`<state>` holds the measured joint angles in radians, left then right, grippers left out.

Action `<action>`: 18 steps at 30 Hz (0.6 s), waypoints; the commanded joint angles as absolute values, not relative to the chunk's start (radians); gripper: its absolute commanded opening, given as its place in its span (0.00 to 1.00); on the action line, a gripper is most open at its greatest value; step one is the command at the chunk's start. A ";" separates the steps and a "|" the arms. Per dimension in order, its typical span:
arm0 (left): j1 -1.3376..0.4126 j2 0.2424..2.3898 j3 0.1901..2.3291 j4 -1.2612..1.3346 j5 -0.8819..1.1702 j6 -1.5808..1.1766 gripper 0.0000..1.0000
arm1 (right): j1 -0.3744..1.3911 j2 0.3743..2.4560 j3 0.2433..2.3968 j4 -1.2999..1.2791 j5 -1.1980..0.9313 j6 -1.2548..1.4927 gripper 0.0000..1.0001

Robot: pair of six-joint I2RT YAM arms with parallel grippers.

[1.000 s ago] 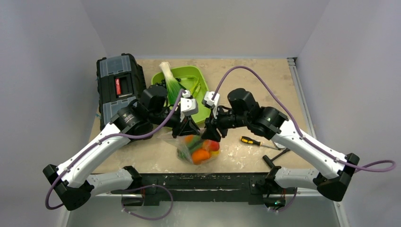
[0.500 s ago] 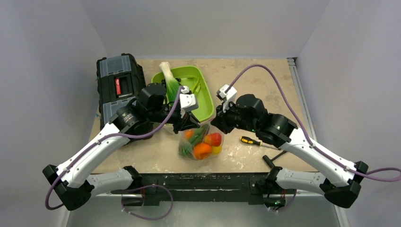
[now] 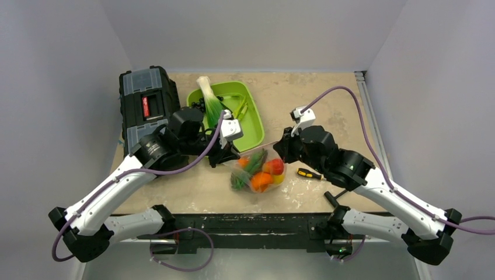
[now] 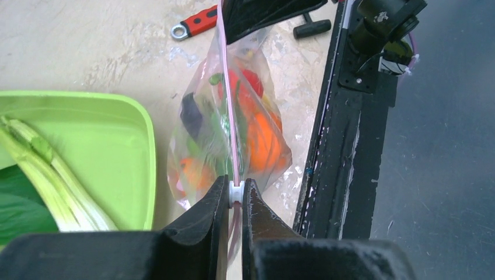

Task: Place the food in the zip-top bag and seal the zipper
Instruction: Zip the zipper food storage bag at the center of the board.

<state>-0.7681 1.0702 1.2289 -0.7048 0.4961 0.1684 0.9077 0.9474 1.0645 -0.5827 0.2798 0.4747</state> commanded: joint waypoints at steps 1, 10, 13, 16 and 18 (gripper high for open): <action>-0.767 0.942 1.194 -0.892 0.398 0.175 0.00 | 0.882 0.897 1.034 -0.561 0.464 0.442 0.00; -0.765 0.764 1.062 -0.890 0.264 0.160 0.00 | 0.867 0.856 1.005 -0.545 0.508 0.434 0.00; -0.766 0.737 1.055 -0.889 0.253 0.149 0.00 | 0.866 0.838 0.979 -0.501 0.455 0.419 0.00; -0.765 0.723 1.060 -0.878 0.262 0.126 0.00 | 0.865 0.814 0.956 -0.448 0.379 0.388 0.00; -0.766 0.713 1.054 -0.848 0.275 0.099 0.00 | 0.865 0.803 0.951 -0.430 0.325 0.356 0.00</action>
